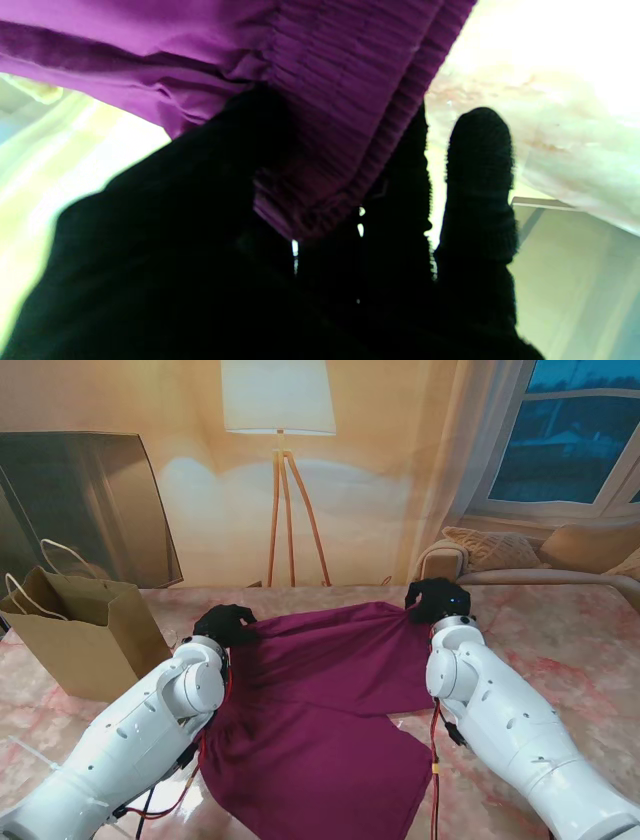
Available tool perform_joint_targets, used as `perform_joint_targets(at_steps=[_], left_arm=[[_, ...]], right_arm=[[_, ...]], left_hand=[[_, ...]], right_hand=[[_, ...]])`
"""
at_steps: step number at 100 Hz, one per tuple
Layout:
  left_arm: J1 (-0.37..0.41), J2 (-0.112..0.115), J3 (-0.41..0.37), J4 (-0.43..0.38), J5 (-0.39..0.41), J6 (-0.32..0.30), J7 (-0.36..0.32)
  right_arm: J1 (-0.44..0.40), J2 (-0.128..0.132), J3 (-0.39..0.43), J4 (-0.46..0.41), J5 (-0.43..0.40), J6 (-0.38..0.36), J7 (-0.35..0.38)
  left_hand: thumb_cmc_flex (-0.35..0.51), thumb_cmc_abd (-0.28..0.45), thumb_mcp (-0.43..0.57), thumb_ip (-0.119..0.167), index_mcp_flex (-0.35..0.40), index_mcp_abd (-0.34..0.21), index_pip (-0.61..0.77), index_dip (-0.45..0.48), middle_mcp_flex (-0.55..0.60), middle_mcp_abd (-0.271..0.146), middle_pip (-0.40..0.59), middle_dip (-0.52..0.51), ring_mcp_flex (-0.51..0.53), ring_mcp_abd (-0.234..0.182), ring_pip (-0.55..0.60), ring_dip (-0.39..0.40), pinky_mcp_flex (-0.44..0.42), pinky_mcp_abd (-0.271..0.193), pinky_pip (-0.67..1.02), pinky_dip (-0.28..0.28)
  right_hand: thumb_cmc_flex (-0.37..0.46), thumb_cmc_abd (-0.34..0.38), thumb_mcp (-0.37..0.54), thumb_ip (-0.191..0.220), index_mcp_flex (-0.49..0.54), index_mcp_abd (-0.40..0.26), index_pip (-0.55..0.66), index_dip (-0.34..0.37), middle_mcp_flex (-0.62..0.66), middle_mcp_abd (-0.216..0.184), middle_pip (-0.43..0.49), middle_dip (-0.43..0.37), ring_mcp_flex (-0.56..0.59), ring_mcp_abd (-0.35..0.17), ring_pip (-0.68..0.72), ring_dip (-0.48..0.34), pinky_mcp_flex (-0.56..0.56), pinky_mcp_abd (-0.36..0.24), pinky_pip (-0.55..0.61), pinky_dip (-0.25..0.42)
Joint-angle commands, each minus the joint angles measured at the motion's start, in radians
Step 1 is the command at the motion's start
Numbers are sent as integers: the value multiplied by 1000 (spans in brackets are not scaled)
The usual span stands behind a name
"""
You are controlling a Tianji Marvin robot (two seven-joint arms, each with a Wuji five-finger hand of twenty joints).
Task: Fold the socks and the shorts into the kraft paper bag
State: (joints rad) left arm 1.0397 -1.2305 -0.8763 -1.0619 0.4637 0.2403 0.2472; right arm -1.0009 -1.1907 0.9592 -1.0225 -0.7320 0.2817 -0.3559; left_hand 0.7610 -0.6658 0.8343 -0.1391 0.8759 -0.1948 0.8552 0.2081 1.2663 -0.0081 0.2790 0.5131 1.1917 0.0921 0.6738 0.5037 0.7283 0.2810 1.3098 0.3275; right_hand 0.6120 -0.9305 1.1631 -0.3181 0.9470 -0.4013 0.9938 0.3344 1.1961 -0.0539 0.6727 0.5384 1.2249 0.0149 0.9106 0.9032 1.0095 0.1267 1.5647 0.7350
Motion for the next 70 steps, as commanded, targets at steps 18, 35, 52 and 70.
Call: perform_joint_targets(at_steps=[18,35,52,70], left_arm=[[-58,-42,-3,8,-18,37,70],[-85,-53,-4,24,-16,40,106],[-70,-30,-24,-8,33,27,90],[-14,12,-64,-76,89,-18,24]], right_arm=[[35,4,35,-37,-35,-3,-44],[28,6,49,-59,-46,-16,-58],[-63,47,104,-165,-124,-75,29],[-195,80,195,-289,-192,-176,97]], left_hand=[[-8,-4,-11,-59,72,-59,76,-2,35,-37,-15,4,-89,21,-34,13,-97,21,-33,45],[-10,-5,-2,-62,71,-73,84,-6,9,-36,-44,32,-147,26,-60,26,-172,22,-89,114],[-14,-5,2,-64,71,-87,86,-6,-35,-31,-23,52,-204,24,-64,36,-235,18,-116,131],[-14,-2,0,-63,68,-95,85,-6,-38,-34,-2,85,-216,19,-48,58,-248,16,-125,150]], right_hand=[[41,-6,19,7,63,-47,52,-10,25,-27,5,-17,12,-4,-15,-17,4,-65,13,-1],[38,-10,15,5,60,-21,59,-46,37,1,20,-57,9,9,4,-17,4,-65,13,-1],[14,-20,15,-4,61,2,61,-99,53,10,73,-114,21,11,42,-17,-7,-47,22,11],[6,-27,32,-10,64,1,67,-106,52,13,96,-108,12,20,74,-2,-31,-33,22,19]])
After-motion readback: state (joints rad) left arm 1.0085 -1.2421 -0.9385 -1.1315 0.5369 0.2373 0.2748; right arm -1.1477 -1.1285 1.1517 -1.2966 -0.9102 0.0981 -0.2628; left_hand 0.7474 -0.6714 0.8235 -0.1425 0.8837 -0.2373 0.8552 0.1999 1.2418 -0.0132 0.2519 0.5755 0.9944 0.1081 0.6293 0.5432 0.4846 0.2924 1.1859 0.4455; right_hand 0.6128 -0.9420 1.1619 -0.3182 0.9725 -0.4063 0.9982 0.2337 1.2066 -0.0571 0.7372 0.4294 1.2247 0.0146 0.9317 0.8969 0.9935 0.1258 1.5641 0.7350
